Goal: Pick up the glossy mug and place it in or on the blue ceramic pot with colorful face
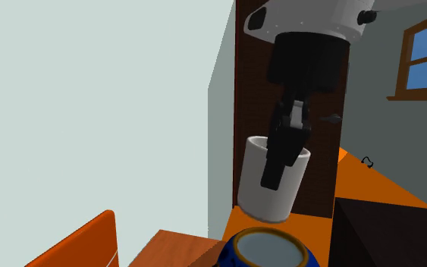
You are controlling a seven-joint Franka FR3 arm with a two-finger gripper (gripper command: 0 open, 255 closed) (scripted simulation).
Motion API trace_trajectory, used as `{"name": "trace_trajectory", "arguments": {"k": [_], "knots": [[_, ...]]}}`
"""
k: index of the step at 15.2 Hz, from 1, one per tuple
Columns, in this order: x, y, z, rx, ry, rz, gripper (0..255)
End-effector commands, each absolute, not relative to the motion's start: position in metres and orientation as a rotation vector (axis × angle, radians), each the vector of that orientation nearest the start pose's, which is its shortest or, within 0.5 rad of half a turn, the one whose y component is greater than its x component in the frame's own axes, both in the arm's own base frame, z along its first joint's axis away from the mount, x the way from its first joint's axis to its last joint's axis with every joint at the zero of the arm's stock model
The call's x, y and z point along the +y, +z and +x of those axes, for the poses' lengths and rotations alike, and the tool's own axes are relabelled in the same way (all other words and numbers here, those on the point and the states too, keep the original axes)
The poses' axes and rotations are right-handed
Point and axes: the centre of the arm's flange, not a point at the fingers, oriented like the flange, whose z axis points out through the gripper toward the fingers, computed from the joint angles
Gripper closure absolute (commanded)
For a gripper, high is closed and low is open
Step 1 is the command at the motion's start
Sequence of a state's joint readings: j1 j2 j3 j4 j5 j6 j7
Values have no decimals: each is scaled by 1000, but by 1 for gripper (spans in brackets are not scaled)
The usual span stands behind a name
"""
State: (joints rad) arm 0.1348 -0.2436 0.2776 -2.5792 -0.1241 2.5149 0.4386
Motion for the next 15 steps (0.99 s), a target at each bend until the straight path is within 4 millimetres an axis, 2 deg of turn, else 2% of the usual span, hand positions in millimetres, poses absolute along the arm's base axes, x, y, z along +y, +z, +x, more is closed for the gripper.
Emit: {"name": "trace_trajectory", "arguments": {"k": [1,9,15], "knots": [[177,349,407,-105,-341,-3187,255],[177,308,407,-105,-341,-3187,255],[177,308,407,-105,-341,-3187,255]]}}
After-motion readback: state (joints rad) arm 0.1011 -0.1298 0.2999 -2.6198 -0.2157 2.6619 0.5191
